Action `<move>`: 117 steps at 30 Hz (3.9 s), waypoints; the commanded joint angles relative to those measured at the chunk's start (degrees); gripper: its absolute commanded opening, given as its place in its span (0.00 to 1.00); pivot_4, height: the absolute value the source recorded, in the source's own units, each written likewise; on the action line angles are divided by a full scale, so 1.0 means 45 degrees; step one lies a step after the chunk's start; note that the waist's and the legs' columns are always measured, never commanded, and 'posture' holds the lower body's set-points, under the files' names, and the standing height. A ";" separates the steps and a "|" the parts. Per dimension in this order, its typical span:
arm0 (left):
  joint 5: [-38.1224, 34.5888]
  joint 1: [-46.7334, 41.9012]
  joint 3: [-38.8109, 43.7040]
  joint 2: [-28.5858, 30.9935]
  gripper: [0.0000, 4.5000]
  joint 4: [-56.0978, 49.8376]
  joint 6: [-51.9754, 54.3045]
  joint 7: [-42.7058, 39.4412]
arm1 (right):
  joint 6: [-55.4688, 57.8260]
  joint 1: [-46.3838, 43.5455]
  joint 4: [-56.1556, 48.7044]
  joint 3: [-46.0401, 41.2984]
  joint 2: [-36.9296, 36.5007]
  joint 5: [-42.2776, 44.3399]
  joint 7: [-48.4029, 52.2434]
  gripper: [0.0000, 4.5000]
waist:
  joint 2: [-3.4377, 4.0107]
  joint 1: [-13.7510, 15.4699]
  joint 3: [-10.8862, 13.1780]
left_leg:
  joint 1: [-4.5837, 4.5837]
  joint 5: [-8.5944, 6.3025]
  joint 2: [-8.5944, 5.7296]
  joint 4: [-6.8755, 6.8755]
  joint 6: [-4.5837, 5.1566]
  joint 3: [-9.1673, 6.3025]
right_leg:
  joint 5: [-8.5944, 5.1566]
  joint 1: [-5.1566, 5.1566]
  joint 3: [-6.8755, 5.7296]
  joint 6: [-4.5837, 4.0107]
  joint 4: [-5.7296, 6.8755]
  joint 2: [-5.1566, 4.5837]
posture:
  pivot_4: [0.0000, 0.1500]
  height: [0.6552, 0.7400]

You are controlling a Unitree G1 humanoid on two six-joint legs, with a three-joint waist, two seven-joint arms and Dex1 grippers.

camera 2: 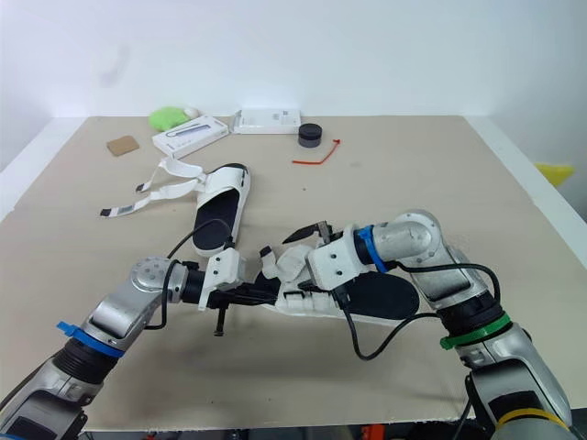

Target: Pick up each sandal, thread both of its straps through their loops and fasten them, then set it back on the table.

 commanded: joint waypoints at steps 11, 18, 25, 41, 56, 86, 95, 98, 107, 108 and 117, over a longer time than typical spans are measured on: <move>0.0381 0.0272 -0.0219 0.0101 0.00 0.0311 0.0241 0.0110 | 0.1071 -0.0457 -0.0045 0.0015 0.0062 -0.0256 -0.0043 0.98 | 0.0000 0.0010 0.0000 | 0.0003 0.0001 0.0001 0.0001 0.0000 0.0001 | 0.0005 0.0000 0.0001 -0.0005 0.0002 0.0000 | 1.00 1.00; 0.0405 0.0306 -0.0264 0.0067 0.00 0.0299 0.0236 0.0147 | 0.1196 -0.0477 -0.0267 0.0071 0.0267 -0.0227 -0.0121 0.98 | 0.0000 0.0010 0.0000 | 0.0003 0.0000 0.0001 0.0000 0.0000 0.0001 | 0.0004 0.0000 0.0001 -0.0006 0.0002 0.0001 | 1.00 1.00; 0.0423 0.0369 -0.0281 0.0060 0.00 0.0278 0.0230 0.0179 | 0.1497 -0.0287 -0.0494 0.0092 0.0339 -0.0188 -0.0068 0.98 | 0.0001 0.0011 0.0000 | 0.0002 0.0001 0.0001 0.0001 0.0000 0.0001 | 0.0004 -0.0001 0.0000 -0.0005 0.0002 -0.0001 | 1.00 1.00; 0.0405 0.0438 -0.0244 0.0116 0.00 0.0297 0.0202 0.0146 | 0.4132 -0.0147 -0.2681 -0.0053 -0.0121 0.0925 0.0768 0.98 | 0.0001 0.0028 0.0001 | -0.0009 -0.0001 0.0003 0.0000 -0.0001 -0.0018 | -0.0006 -0.0009 -0.0015 -0.0012 0.0002 0.0000 | 1.00 1.00; 0.0420 0.0489 -0.0237 0.0087 0.00 0.0294 0.0213 0.0213 | 0.7820 -0.1020 -0.4160 -0.0501 0.0808 0.2254 0.0337 0.98 | 0.0003 0.0030 0.0001 | -0.0013 -0.0003 0.0004 0.0000 -0.0004 -0.0031 | -0.0010 -0.0013 -0.0029 -0.0013 0.0004 -0.0002 | 1.00 1.00; 0.0405 0.0522 -0.0277 0.0034 0.00 0.0338 0.0227 0.0258 | 0.4733 -0.0842 -0.1616 0.0374 0.0636 -0.0174 0.0045 0.98 | 0.0003 0.0044 0.0001 | -0.0013 -0.0003 0.0003 0.0000 -0.0006 -0.0038 | -0.0011 -0.0009 -0.0058 -0.0025 0.0005 -0.0018 | 1.00 1.00; 0.0419 0.0587 -0.0294 0.0025 0.00 0.0292 0.0211 0.0291 | 0.4835 -0.0714 -0.1677 0.0773 0.0126 -0.0638 0.0739 0.80 | 0.0003 0.0044 0.0001 | -0.0013 -0.0003 0.0002 0.0000 -0.0006 -0.0038 | -0.0012 -0.0009 -0.0060 -0.0025 0.0005 -0.0020 | 1.00 1.00; 0.0419 0.0592 -0.0301 0.0019 0.00 0.0289 0.0210 0.0292 | 0.4706 -0.0727 -0.1681 0.0860 -0.0009 -0.0754 0.0794 0.59 | 0.0003 0.0043 0.0001 | -0.0013 -0.0003 0.0001 0.0000 -0.0006 -0.0036 | -0.0013 -0.0009 -0.0059 -0.0025 0.0004 -0.0021 | 1.00 1.00; 0.0424 0.0630 -0.0321 0.0000 0.00 0.0252 0.0214 0.0326 | 0.4660 -0.0909 -0.1434 0.0907 0.0059 -0.1085 0.0523 0.59 | 0.0003 0.0044 0.0001 | -0.0012 -0.0003 0.0001 0.0000 -0.0006 -0.0036 | -0.0011 -0.0009 -0.0059 -0.0023 0.0005 -0.0021 | 1.00 1.00; 0.0425 0.0638 -0.0321 0.0001 0.00 0.0246 0.0216 0.0329 | 0.4630 -0.0909 -0.1402 0.0900 0.0061 -0.1133 0.0502 0.59 | 0.0002 0.0044 0.0001 | -0.0012 -0.0003 0.0000 0.0000 -0.0006 -0.0036 | -0.0011 -0.0008 -0.0059 -0.0023 0.0005 -0.0021 | 1.00 1.00; 0.0450 0.0624 -0.0323 0.0002 0.00 0.0309 0.0200 0.0330 | 0.5307 -0.0965 -0.1430 0.0512 0.0555 -0.0492 0.0214 0.12 | 0.0003 0.0044 0.0001 | -0.0012 -0.0003 0.0001 0.0000 -0.0006 -0.0036 | -0.0011 -0.0009 -0.0059 -0.0024 0.0005 -0.0020 | 1.00 1.00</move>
